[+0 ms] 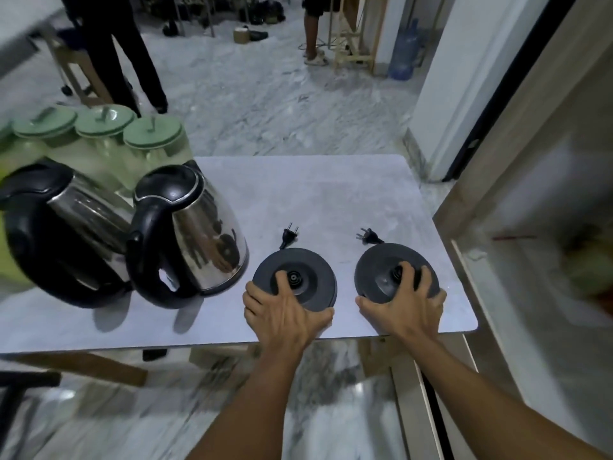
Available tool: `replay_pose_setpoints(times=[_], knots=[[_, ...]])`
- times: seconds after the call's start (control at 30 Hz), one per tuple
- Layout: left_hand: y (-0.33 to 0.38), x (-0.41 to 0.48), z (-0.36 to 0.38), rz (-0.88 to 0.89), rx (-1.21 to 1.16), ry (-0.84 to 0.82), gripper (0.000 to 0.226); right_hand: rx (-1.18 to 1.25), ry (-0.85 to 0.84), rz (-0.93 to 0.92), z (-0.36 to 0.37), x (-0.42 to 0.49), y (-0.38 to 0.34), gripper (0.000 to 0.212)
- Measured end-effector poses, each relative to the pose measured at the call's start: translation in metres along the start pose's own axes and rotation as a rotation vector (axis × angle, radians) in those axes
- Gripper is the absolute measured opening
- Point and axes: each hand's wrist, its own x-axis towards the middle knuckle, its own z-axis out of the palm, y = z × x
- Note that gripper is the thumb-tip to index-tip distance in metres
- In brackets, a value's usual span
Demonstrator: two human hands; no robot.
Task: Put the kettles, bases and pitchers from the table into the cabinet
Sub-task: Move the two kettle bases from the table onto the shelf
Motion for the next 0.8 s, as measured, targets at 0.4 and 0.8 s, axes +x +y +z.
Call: replay_pose_setpoints(times=[0.4, 0.8], knots=[[-0.026, -0.02, 0.001, 0.238, 0.16, -0.03, 0.109, -0.043, -0.025, -0.028, 0.005, -0.033, 0.004, 0.114], [-0.01, 0.013, -0.008, 0.324, 0.161, -0.28, 0.142, -0.073, -0.078, -0.028, -0.002, -0.037, 0.001, 0.115]])
